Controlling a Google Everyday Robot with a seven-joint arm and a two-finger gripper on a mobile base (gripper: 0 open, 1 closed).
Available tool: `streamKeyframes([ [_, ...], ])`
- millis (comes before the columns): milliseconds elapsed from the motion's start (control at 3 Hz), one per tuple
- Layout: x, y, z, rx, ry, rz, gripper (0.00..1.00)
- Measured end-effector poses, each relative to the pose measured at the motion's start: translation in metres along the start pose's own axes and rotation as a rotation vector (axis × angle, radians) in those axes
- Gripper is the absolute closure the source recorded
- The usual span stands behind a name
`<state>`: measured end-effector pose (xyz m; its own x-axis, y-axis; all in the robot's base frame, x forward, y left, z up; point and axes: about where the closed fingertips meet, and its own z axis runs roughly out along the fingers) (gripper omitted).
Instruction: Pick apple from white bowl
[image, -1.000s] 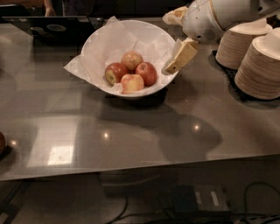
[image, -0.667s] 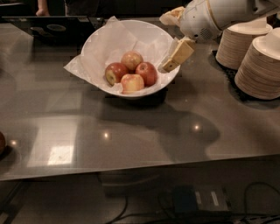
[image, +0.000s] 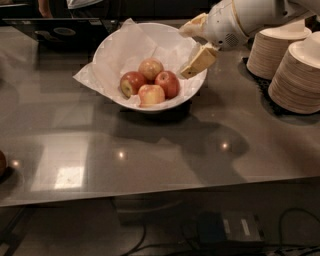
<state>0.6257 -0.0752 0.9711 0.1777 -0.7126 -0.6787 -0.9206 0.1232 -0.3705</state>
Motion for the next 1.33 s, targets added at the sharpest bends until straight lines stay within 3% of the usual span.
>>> streamKeyframes([
  [667, 0.014, 0.0, 0.012, -0.021, 0.018, 0.029, 0.31],
  [1333, 0.039, 0.0, 0.036, -0.075, 0.046, 0.07, 0.31],
])
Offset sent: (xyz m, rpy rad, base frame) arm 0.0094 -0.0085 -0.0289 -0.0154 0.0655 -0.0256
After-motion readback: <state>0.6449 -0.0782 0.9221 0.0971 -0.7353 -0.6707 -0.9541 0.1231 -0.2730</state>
